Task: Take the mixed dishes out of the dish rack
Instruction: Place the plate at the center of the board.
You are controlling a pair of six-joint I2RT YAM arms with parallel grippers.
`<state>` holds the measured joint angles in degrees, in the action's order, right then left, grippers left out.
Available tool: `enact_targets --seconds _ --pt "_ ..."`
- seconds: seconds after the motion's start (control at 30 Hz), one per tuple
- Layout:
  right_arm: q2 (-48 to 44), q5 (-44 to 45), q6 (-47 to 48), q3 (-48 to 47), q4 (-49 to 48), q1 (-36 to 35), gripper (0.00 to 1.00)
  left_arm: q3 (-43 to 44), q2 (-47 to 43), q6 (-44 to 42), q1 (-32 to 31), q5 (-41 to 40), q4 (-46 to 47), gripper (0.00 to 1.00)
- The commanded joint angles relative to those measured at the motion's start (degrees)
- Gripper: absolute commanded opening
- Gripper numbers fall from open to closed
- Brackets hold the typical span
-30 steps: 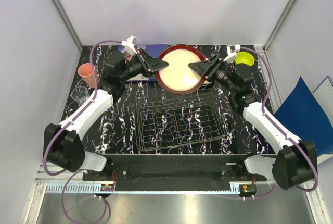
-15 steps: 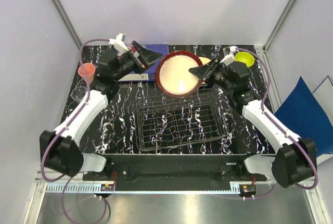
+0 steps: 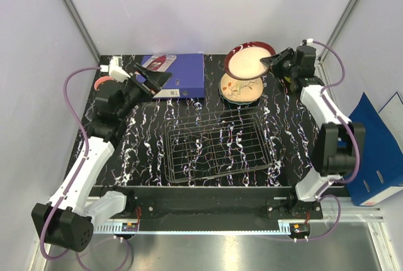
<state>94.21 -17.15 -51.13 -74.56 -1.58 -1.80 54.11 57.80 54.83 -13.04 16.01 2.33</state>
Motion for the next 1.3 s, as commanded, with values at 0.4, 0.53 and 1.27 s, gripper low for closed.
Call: enact_targets --seconds 0.4,0.53,1.27 --pt "17.84 -9.83 -5.73 -7.00 -14.76 -0.13 0.00 -6.21 -1.11 -3.50 0.29 3.50 -0.22 0.99" --pt "20.13 -10.27 -5.91 -6.82 -17.40 -0.13 0.00 -6.91 -0.85 -3.33 0.29 3.33 0.40 0.99" --pt "27.33 -10.01 -4.24 -8.23 -16.79 -0.13 0.00 -9.98 2.84 -1.57 0.21 5.08 3.65 0.99"
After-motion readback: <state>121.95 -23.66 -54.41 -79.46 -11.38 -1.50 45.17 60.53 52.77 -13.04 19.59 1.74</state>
